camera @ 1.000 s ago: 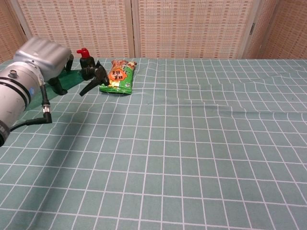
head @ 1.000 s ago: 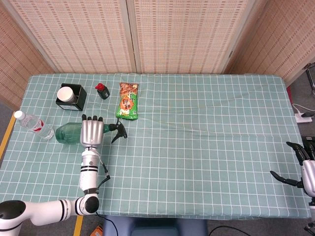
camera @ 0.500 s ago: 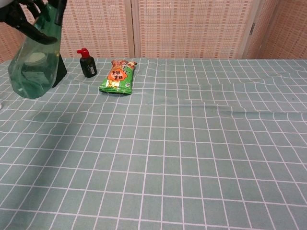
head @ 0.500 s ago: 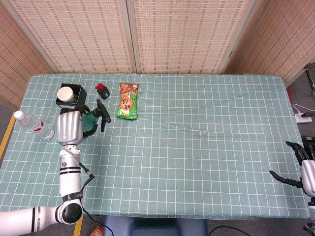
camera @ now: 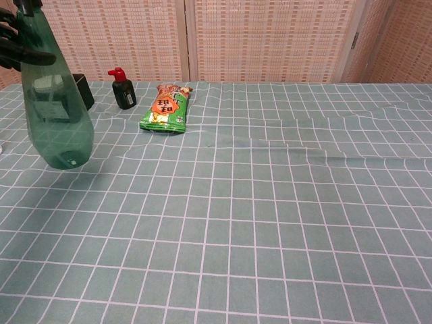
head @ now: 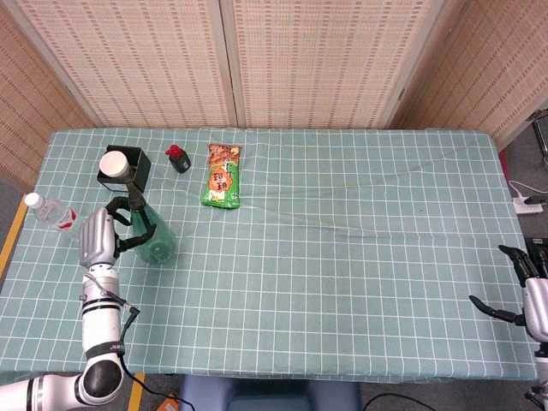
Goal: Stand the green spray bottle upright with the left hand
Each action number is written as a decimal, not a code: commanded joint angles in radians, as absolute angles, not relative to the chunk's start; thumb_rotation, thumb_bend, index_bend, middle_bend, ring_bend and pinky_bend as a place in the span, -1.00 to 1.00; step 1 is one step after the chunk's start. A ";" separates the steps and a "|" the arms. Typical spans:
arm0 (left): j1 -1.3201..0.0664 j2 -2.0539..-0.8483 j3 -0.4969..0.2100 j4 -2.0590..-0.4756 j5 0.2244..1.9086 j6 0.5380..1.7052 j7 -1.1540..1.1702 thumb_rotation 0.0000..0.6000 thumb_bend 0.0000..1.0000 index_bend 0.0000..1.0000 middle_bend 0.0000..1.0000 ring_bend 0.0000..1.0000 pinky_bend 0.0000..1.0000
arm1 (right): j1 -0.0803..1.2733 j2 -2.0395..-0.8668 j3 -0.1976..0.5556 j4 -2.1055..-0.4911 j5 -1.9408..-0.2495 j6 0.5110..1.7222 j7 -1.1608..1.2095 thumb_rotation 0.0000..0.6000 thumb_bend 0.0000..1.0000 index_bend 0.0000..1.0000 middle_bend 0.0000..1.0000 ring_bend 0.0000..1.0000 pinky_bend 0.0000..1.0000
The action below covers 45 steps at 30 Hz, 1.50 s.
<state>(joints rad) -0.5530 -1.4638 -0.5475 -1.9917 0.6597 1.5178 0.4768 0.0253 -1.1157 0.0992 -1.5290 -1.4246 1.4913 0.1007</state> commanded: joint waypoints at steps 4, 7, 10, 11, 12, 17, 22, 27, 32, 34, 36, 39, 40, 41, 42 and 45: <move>-0.536 -1.506 -0.573 -1.983 0.770 1.523 0.275 1.00 -0.41 0.14 0.43 -0.02 -0.44 | 0.023 -1.129 0.104 -1.523 -1.420 1.504 0.075 1.00 -1.00 -0.65 -0.65 -1.00 -1.00; -0.543 -1.523 -0.571 -1.956 0.786 1.524 0.250 1.00 -0.41 0.13 0.43 -0.02 -0.46 | 0.024 -1.126 0.104 -1.528 -1.412 1.495 0.069 1.00 -1.00 -0.65 -0.65 -1.00 -1.00; -0.548 -1.539 -0.543 -1.903 0.810 1.521 0.246 1.00 -0.41 0.13 0.43 -0.02 -0.46 | 0.024 -1.125 0.105 -1.533 -1.409 1.494 0.057 1.00 -1.00 -0.65 -0.65 -1.00 -1.00; -0.547 -1.543 -0.533 -1.884 0.817 1.519 0.243 1.00 -0.41 0.13 0.43 -0.02 -0.47 | 0.024 -1.126 0.105 -1.534 -1.409 1.495 0.054 1.00 -1.00 -0.65 -0.65 -1.00 -1.00; -0.546 -1.548 -0.523 -1.864 0.825 1.517 0.240 1.00 -0.41 0.13 0.43 -0.02 -0.47 | 0.024 -1.126 0.105 -1.535 -1.409 1.496 0.052 1.00 -1.00 -0.65 -0.65 -1.00 -1.00; -0.537 -1.563 -0.475 -1.759 0.867 1.499 0.218 1.00 -0.41 0.13 0.43 -0.02 -0.48 | 0.023 -1.127 0.106 -1.542 -1.404 1.495 0.036 1.00 -1.00 -0.65 -0.65 -1.00 -1.00; -0.532 -1.574 -0.461 -1.697 0.877 1.480 0.199 1.00 -0.41 0.13 0.43 -0.02 -0.48 | 0.024 -1.128 0.105 -1.544 -1.405 1.494 0.025 1.00 -1.00 -0.64 -0.65 -1.00 -1.00; -0.528 -1.585 -0.466 -1.684 0.832 1.447 0.191 1.00 -0.41 0.13 0.43 -0.02 -0.48 | 0.025 -1.127 0.105 -1.544 -1.406 1.494 0.027 1.00 -1.00 -0.63 -0.65 -1.00 -1.00; -0.528 -1.591 -0.469 -1.666 0.798 1.424 0.204 1.00 -0.42 0.12 0.42 -0.02 -0.48 | 0.024 -1.128 0.106 -1.543 -1.406 1.496 0.030 1.00 -1.00 -0.63 -0.65 -1.00 -1.00; -0.528 -1.596 -0.464 -1.656 0.805 1.426 0.204 1.00 -0.42 0.11 0.42 -0.02 -0.48 | 0.023 -1.128 0.106 -1.542 -1.406 1.495 0.033 1.00 -1.00 -0.63 -0.64 -1.00 -1.00; -0.528 -1.599 -0.465 -1.653 0.805 1.424 0.203 1.00 -0.42 0.11 0.41 -0.02 -0.48 | 0.023 -1.128 0.106 -1.541 -1.406 1.495 0.033 1.00 -1.00 -0.63 -0.64 -1.00 -1.00; -0.526 -1.597 -0.468 -1.657 0.802 1.419 0.203 1.00 -0.44 0.07 0.37 -0.04 -0.49 | 0.023 -1.128 0.106 -1.541 -1.407 1.495 0.033 1.00 -1.00 -0.63 -0.64 -1.00 -1.00; -0.525 -1.596 -0.468 -1.660 0.804 1.418 0.202 1.00 -0.45 0.03 0.34 -0.06 -0.49 | 0.023 -1.128 0.106 -1.542 -1.407 1.495 0.033 1.00 -1.00 -0.63 -0.64 -1.00 -1.00; -0.524 -1.594 -0.467 -1.662 0.806 1.417 0.201 1.00 -0.47 0.00 0.31 -0.08 -0.50 | 0.023 -1.128 0.106 -1.542 -1.407 1.494 0.033 1.00 -1.00 -0.63 -0.64 -1.00 -1.00; -0.522 -1.592 -0.467 -1.665 0.807 1.416 0.198 1.00 -0.48 -0.03 0.29 -0.09 -0.51 | 0.023 -1.128 0.106 -1.542 -1.407 1.494 0.034 1.00 -1.00 -0.63 -0.64 -1.00 -1.00; -0.517 -1.588 -0.464 -1.673 0.811 1.411 0.192 1.00 -0.50 -0.09 0.22 -0.12 -0.52 | 0.024 -1.127 0.106 -1.542 -1.407 1.493 0.034 1.00 -1.00 -0.63 -0.64 -1.00 -1.00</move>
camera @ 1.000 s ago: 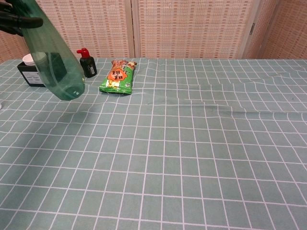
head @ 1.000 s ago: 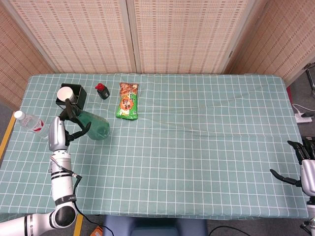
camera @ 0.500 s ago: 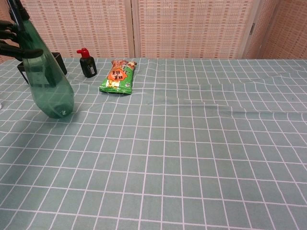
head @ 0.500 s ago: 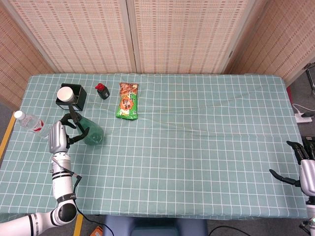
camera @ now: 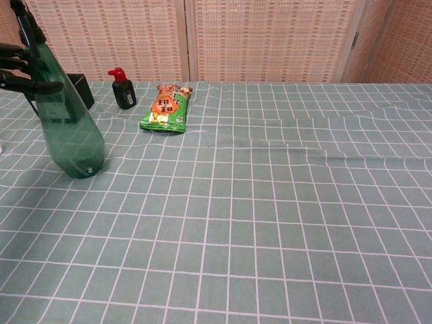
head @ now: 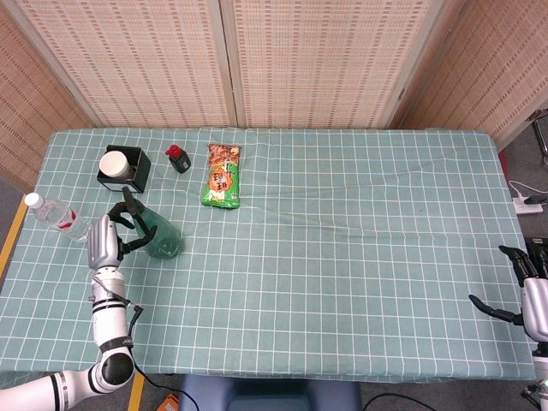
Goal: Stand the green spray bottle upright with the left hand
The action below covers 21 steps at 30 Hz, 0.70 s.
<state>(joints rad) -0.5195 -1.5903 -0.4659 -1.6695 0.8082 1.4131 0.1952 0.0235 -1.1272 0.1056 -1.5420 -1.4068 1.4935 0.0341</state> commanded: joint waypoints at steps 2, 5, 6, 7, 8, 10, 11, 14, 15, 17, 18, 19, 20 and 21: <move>-0.513 -1.585 -0.462 -1.676 0.813 1.407 0.186 1.00 -0.51 -0.15 0.16 -0.15 -0.54 | 0.023 -1.126 0.105 -1.543 -1.407 1.493 0.035 1.00 -1.00 -0.63 -0.64 -1.00 -0.99; -0.508 -1.581 -0.461 -1.680 0.812 1.401 0.180 1.00 -0.53 -0.23 0.08 -0.17 -0.55 | 0.023 -1.126 0.105 -1.542 -1.408 1.492 0.036 1.00 -1.00 -0.63 -0.64 -1.00 -1.00; -0.507 -1.580 -0.461 -1.682 0.812 1.399 0.179 1.00 -0.54 -0.27 0.04 -0.18 -0.56 | 0.024 -1.126 0.105 -1.541 -1.408 1.492 0.036 1.00 -1.00 -0.63 -0.64 -1.00 -1.00; -0.506 -1.578 -0.461 -1.684 0.813 1.397 0.177 1.00 -0.54 -0.31 0.00 -0.20 -0.56 | 0.024 -1.126 0.105 -1.542 -1.408 1.492 0.036 1.00 -1.00 -0.62 -0.64 -1.00 -1.00; -0.505 -1.577 -0.461 -1.685 0.815 1.397 0.176 1.00 -0.54 -0.36 -0.03 -0.21 -0.57 | 0.024 -1.126 0.105 -1.542 -1.408 1.491 0.037 1.00 -1.00 -0.62 -0.64 -1.00 -1.00; -0.504 -1.572 -0.461 -1.690 0.815 1.392 0.177 1.00 -0.55 -0.44 -0.09 -0.25 -0.60 | 0.024 -1.125 0.104 -1.543 -1.409 1.490 0.038 1.00 -1.00 -0.61 -0.64 -1.00 -0.99; -0.504 -1.569 -0.461 -1.693 0.813 1.389 0.179 1.00 -0.56 -0.48 -0.13 -0.27 -0.61 | 0.024 -1.125 0.103 -1.543 -1.410 1.490 0.037 1.00 -1.00 -0.61 -0.64 -1.00 -0.99; -0.503 -1.562 -0.466 -1.704 0.811 1.386 0.177 1.00 -0.57 -0.56 -0.20 -0.31 -0.63 | 0.024 -1.125 0.102 -1.541 -1.414 1.492 0.032 1.00 -1.00 -0.61 -0.64 -1.00 -0.99; -0.502 -1.559 -0.467 -1.707 0.811 1.386 0.177 1.00 -0.57 -0.59 -0.22 -0.33 -0.64 | 0.024 -1.126 0.102 -1.541 -1.414 1.493 0.032 1.00 -1.00 -0.61 -0.64 -1.00 -0.99; -0.500 -1.555 -0.466 -1.712 0.812 1.387 0.177 1.00 -0.57 -0.64 -0.26 -0.36 -0.65 | 0.024 -1.126 0.102 -1.540 -1.414 1.492 0.034 1.00 -1.00 -0.60 -0.64 -1.00 -0.99; -0.499 -1.553 -0.465 -1.714 0.812 1.386 0.178 1.00 -0.57 -0.67 -0.29 -0.38 -0.65 | 0.024 -1.126 0.102 -1.540 -1.414 1.492 0.035 1.00 -1.00 -0.60 -0.64 -1.00 -0.99; -0.497 -1.551 -0.463 -1.716 0.812 1.385 0.178 1.00 -0.57 -0.69 -0.31 -0.40 -0.66 | 0.024 -1.125 0.102 -1.540 -1.414 1.492 0.036 1.00 -1.00 -0.59 -0.64 -1.00 -0.98; -0.495 -1.549 -0.462 -1.717 0.812 1.384 0.177 1.00 -0.57 -0.71 -0.32 -0.41 -0.67 | 0.024 -1.125 0.102 -1.540 -1.415 1.492 0.036 1.00 -1.00 -0.59 -0.64 -1.00 -0.98; -0.493 -1.547 -0.462 -1.719 0.811 1.384 0.174 1.00 -0.57 -0.72 -0.34 -0.43 -0.67 | 0.024 -1.126 0.102 -1.540 -1.415 1.493 0.037 1.00 -1.00 -0.58 -0.64 -1.00 -0.98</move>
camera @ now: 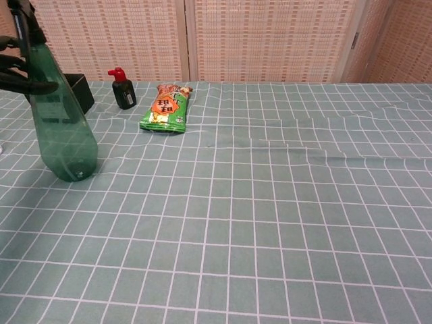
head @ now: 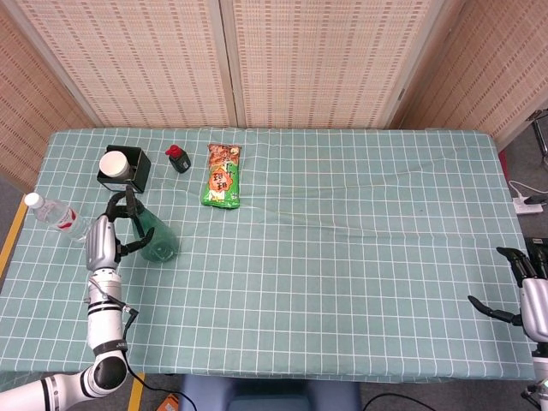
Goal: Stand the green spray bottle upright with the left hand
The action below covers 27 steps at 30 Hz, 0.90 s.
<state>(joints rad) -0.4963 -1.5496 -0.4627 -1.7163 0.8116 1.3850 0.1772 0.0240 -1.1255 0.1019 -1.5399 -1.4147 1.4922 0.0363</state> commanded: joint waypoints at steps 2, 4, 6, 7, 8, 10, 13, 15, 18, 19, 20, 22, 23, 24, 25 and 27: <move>-0.489 -1.541 -0.462 -1.721 0.811 1.382 0.169 1.00 -0.58 -0.74 -0.35 -0.44 -0.68 | 0.024 -1.126 0.101 -1.539 -1.417 1.493 0.038 1.00 -1.00 -0.58 -0.64 -1.00 -0.98; -0.486 -1.537 -0.461 -1.722 0.813 1.381 0.165 1.00 -0.58 -0.76 -0.36 -0.45 -0.69 | 0.024 -1.126 0.101 -1.538 -1.418 1.494 0.040 1.00 -1.00 -0.57 -0.64 -1.00 -0.98; -0.483 -1.534 -0.460 -1.724 0.814 1.380 0.161 1.00 -0.58 -0.77 -0.37 -0.46 -0.69 | 0.024 -1.126 0.101 -1.537 -1.419 1.495 0.041 1.00 -1.00 -0.56 -0.63 -1.00 -0.98; -0.482 -1.532 -0.459 -1.725 0.815 1.381 0.159 1.00 -0.58 -0.78 -0.39 -0.48 -0.70 | 0.024 -1.127 0.101 -1.536 -1.420 1.496 0.041 1.00 -1.00 -0.56 -0.63 -1.00 -0.98; -0.480 -1.530 -0.458 -1.727 0.816 1.381 0.159 1.00 -0.58 -0.79 -0.40 -0.49 -0.70 | 0.024 -1.127 0.101 -1.536 -1.420 1.496 0.042 1.00 -1.00 -0.56 -0.63 -1.00 -0.98; -0.477 -1.524 -0.456 -1.728 0.819 1.380 0.157 1.00 -0.58 -0.81 -0.41 -0.50 -0.71 | 0.023 -1.127 0.101 -1.536 -1.421 1.497 0.043 1.00 -1.00 -0.55 -0.63 -1.00 -0.98; -0.472 -1.515 -0.454 -1.733 0.817 1.375 0.153 1.00 -0.59 -0.84 -0.44 -0.53 -0.72 | 0.023 -1.128 0.101 -1.534 -1.423 1.498 0.045 1.00 -1.00 -0.54 -0.63 -1.00 -0.98; -0.467 -1.506 -0.451 -1.737 0.815 1.369 0.149 1.00 -0.60 -0.88 -0.47 -0.56 -0.74 | 0.023 -1.128 0.101 -1.533 -1.425 1.499 0.048 1.00 -1.00 -0.54 -0.63 -1.00 -0.98; -0.459 -1.496 -0.443 -1.741 0.819 1.361 0.141 1.00 -0.61 -0.93 -0.52 -0.64 -0.77 | 0.023 -1.129 0.100 -1.531 -1.428 1.501 0.051 1.00 -1.00 -0.52 -0.63 -1.00 -0.98; -0.456 -1.491 -0.439 -1.742 0.821 1.357 0.137 1.00 -0.61 -0.95 -0.54 -0.67 -0.78 | 0.022 -1.129 0.100 -1.530 -1.429 1.502 0.053 1.00 -1.00 -0.51 -0.62 -1.00 -0.98; -0.453 -1.488 -0.436 -1.741 0.821 1.355 0.135 1.00 -0.61 -0.97 -0.56 -0.69 -0.79 | 0.022 -1.129 0.100 -1.530 -1.430 1.503 0.054 1.00 -1.00 -0.51 -0.62 -1.00 -0.98; -0.446 -1.480 -0.433 -1.740 0.817 1.349 0.127 1.00 -0.61 -0.99 -0.60 -0.73 -0.80 | 0.022 -1.129 0.099 -1.528 -1.433 1.504 0.058 1.00 -1.00 -0.50 -0.62 -1.00 -0.98; -0.443 -1.477 -0.433 -1.739 0.816 1.349 0.124 1.00 -0.61 -0.99 -0.61 -0.74 -0.81 | 0.022 -1.130 0.099 -1.526 -1.434 1.505 0.060 1.00 -1.00 -0.49 -0.62 -1.00 -0.98; -0.440 -1.474 -0.433 -1.738 0.816 1.348 0.120 1.00 -0.61 -0.99 -0.62 -0.75 -0.81 | 0.022 -1.130 0.099 -1.525 -1.435 1.505 0.061 1.00 -1.00 -0.49 -0.62 -1.00 -0.98; -0.437 -1.470 -0.432 -1.737 0.817 1.347 0.115 1.00 -0.61 -1.00 -0.64 -0.76 -0.81 | 0.022 -1.130 0.098 -1.524 -1.436 1.506 0.063 1.00 -1.00 -0.49 -0.62 -1.00 -0.98; -0.429 -1.460 -0.432 -1.736 0.825 1.349 0.104 1.00 -0.62 -1.00 -0.71 -0.82 -0.82 | 0.022 -1.130 0.098 -1.524 -1.438 1.505 0.066 1.00 -1.00 -0.49 -0.62 -1.00 -0.98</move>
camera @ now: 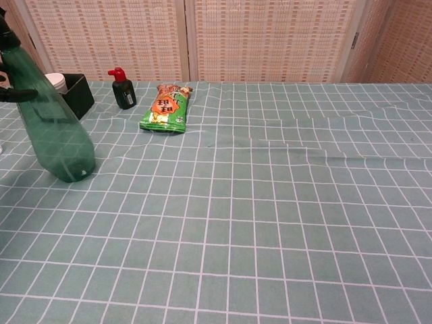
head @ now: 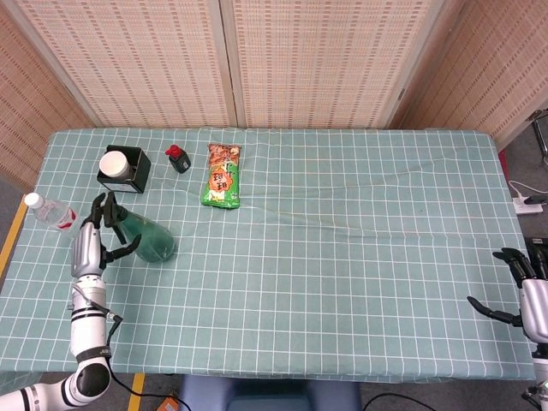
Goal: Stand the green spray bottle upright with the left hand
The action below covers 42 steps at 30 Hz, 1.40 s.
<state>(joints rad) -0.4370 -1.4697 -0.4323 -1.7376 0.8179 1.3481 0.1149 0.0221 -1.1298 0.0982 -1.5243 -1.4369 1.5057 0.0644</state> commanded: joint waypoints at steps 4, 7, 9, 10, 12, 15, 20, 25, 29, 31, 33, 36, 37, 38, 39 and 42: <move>-0.410 -1.427 -0.423 -1.752 0.847 1.346 0.086 1.00 -0.62 -1.00 -0.88 -0.97 -0.87 | 0.024 -1.127 0.096 -1.525 -1.440 1.502 0.068 1.00 -1.00 -0.48 -0.61 -1.00 -0.98; -0.393 -1.399 -0.408 -1.766 0.864 1.341 0.077 1.00 -0.64 -1.00 -0.95 -1.00 -0.90 | 0.024 -1.125 0.095 -1.527 -1.442 1.500 0.071 1.00 -1.00 -0.48 -0.61 -1.00 -0.98; -0.389 -1.393 -0.405 -1.770 0.867 1.338 0.073 1.00 -0.66 -1.00 -0.98 -1.00 -0.92 | 0.025 -1.125 0.095 -1.527 -1.442 1.500 0.071 1.00 -1.00 -0.48 -0.61 -1.00 -0.98; -0.385 -1.385 -0.401 -1.774 0.870 1.335 0.071 1.00 -0.67 -1.00 -0.99 -1.00 -0.93 | 0.025 -1.124 0.094 -1.527 -1.443 1.499 0.072 1.00 -1.00 -0.48 -0.61 -1.00 -0.98; -0.366 -1.353 -0.385 -1.792 0.876 1.324 0.061 1.00 -0.68 -1.00 -1.00 -1.00 -0.94 | 0.025 -1.123 0.093 -1.527 -1.447 1.500 0.076 1.00 -1.00 -0.48 -0.60 -1.00 -0.98; -0.307 -1.273 -0.347 -1.851 0.897 1.312 0.019 1.00 -0.68 -1.00 -1.00 -1.00 -0.94 | 0.029 -1.119 0.088 -1.527 -1.462 1.498 0.088 1.00 -1.00 -0.48 -0.60 -1.00 -0.98; -0.254 -1.178 -0.304 -1.905 0.928 1.288 -0.020 1.00 -0.69 -1.00 -1.00 -1.00 -0.94 | 0.033 -1.115 0.083 -1.528 -1.479 1.498 0.100 1.00 -1.00 -0.48 -0.59 -1.00 -0.98; -0.209 -1.095 -0.263 -1.904 0.973 1.298 -0.022 1.00 -0.28 -1.00 -1.00 -1.00 -0.87 | 0.039 -1.111 0.080 -1.532 -1.482 1.487 0.099 1.00 -1.00 -0.48 -0.59 -1.00 -0.98; -0.212 -1.040 -0.159 -1.813 1.124 1.281 0.124 1.00 -0.20 -1.00 -0.98 -1.00 -0.69 | 0.043 -1.107 0.077 -1.540 -1.483 1.479 0.085 1.00 -1.00 -0.48 -0.59 -1.00 -0.98; -0.218 -1.017 -0.090 -1.753 1.212 1.275 0.261 1.00 -0.31 -1.00 -0.97 -1.00 -0.68 | 0.043 -1.106 0.077 -1.547 -1.479 1.477 0.076 1.00 -1.00 -0.48 -0.59 -1.00 -0.98; -0.216 -1.013 -0.050 -1.737 1.243 1.270 0.345 1.00 -0.43 -1.00 -0.98 -1.00 -0.70 | 0.043 -1.107 0.078 -1.551 -1.474 1.478 0.068 1.00 -1.00 -0.48 -0.59 -1.00 -0.97; -0.203 -1.008 -0.020 -1.724 1.314 1.293 0.346 1.00 -0.50 -1.00 -1.00 -1.00 -0.79 | 0.042 -1.108 0.079 -1.554 -1.468 1.478 0.060 1.00 -1.00 -0.48 -0.59 -1.00 -0.97; -0.193 -1.009 -0.009 -1.707 1.373 1.326 0.325 1.00 -0.50 -1.00 -1.00 -1.00 -0.80 | 0.042 -1.107 0.079 -1.554 -1.465 1.477 0.057 1.00 -1.00 -0.48 -0.59 -1.00 -0.97; -0.186 -1.013 0.000 -1.687 1.425 1.357 0.301 1.00 -0.51 -1.00 -1.00 -1.00 -0.81 | 0.042 -1.107 0.079 -1.555 -1.463 1.476 0.056 1.00 -1.00 -0.48 -0.59 -1.00 -0.97; -0.178 -1.019 0.009 -1.665 1.477 1.388 0.272 1.00 -0.51 -0.99 -1.00 -1.00 -0.82 | 0.042 -1.106 0.080 -1.555 -1.460 1.475 0.057 1.00 -1.00 -0.48 -0.59 -1.00 -0.97; -0.162 -1.047 0.033 -1.588 1.606 1.468 0.178 1.00 -0.51 -0.97 -0.98 -1.00 -0.82 | 0.039 -1.106 0.080 -1.553 -1.458 1.477 0.066 1.00 -1.00 -0.48 -0.59 -1.00 -0.97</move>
<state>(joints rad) -0.1888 -1.0303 -0.0211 -1.6849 1.4527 1.3691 0.2994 0.0398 -1.1061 0.0804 -1.5533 -1.4577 1.4768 0.0657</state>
